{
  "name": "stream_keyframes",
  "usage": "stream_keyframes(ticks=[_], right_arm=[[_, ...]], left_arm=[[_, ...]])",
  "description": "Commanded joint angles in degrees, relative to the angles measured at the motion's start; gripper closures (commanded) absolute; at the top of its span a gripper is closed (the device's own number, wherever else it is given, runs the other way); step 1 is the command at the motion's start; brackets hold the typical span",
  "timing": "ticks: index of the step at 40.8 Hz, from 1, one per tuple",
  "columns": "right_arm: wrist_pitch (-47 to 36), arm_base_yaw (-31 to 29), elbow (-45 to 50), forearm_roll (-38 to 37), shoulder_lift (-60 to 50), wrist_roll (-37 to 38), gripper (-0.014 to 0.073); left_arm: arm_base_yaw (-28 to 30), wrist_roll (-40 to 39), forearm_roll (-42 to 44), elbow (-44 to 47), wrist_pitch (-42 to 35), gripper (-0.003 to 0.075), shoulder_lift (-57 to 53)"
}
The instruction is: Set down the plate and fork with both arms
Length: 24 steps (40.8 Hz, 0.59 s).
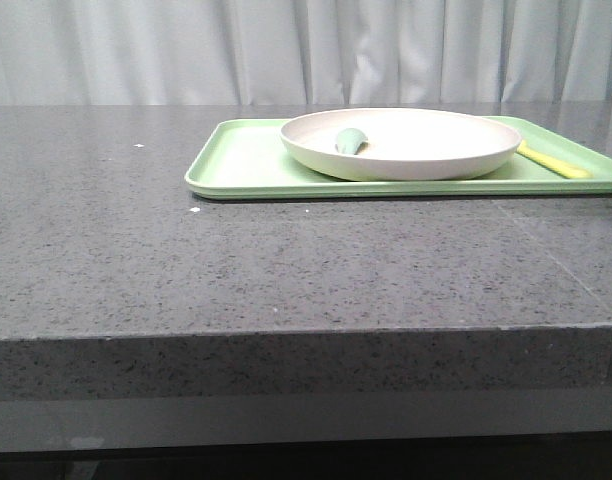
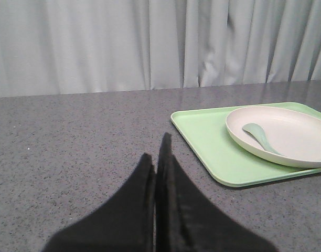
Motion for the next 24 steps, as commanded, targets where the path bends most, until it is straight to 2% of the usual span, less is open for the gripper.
stream_keyframes(ticks=[1,14,24], right_arm=[[-10.08,0.12,5.34,-0.21,-7.78,-0.55,0.0708],[-23.76,0.12,26.99,-0.26,-27.27,-0.57,0.0708],[-30.43,0.12,40.1,-0.31,-43.69,-0.57,0.0708]], left_arm=[[0.05,-0.17,-0.3,-1.45,-4.21,0.0738,0.45],[0.05,-0.17,-0.3,-1.45,-4.21,0.0738,0.45],[0.05,-0.17,-0.3,-1.45,-4.21,0.0738,0.45]])
